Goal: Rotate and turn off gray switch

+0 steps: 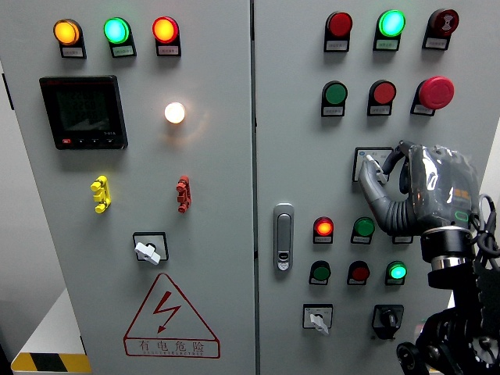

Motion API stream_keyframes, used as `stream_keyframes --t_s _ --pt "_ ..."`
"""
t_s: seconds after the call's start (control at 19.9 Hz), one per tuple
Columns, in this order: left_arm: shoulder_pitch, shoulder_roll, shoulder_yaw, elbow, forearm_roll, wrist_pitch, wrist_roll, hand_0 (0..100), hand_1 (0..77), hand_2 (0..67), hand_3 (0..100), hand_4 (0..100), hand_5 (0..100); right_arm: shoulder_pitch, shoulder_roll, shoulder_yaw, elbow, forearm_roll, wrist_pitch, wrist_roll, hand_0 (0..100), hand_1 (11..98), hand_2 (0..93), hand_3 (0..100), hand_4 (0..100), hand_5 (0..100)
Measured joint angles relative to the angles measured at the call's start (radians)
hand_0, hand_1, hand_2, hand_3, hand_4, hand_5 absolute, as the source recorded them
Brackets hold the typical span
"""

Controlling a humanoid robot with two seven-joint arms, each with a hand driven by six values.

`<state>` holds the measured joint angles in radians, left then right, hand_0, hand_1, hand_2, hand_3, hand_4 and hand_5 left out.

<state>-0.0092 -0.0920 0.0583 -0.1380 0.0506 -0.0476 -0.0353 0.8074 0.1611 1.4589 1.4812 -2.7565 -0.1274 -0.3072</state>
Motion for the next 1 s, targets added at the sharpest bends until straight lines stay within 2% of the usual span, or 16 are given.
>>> stream_keyframes --t_s 0.15,0.45,0.7,1.0 --pt "0.000 0.000 0.000 0.000 0.000 0.000 0.000 0 0.0 10.1 21 12 13 0.000 0.0001 0.000 -0.001 -0.001 0.000 -0.004 58 51.6 61.0 100 100 98" --pt "0.000 0.000 0.000 0.000 0.000 0.000 0.000 0 0.0 10.1 21 12 13 0.004 0.0001 0.000 -0.004 -0.002 0.000 -0.012 56 54.4 62.7 100 100 99" --pt "0.000 0.000 0.000 0.000 0.000 0.000 0.000 0 0.0 10.0 21 12 13 0.004 0.0001 0.001 -0.005 -0.002 0.000 -0.020 55 48.3 70.7 100 100 99" --pt "0.000 0.000 0.000 0.000 0.000 0.000 0.000 0 0.0 10.1 21 12 13 0.004 0.0001 0.002 -0.006 -0.002 -0.002 -0.021 55 44.3 72.7 100 100 100"
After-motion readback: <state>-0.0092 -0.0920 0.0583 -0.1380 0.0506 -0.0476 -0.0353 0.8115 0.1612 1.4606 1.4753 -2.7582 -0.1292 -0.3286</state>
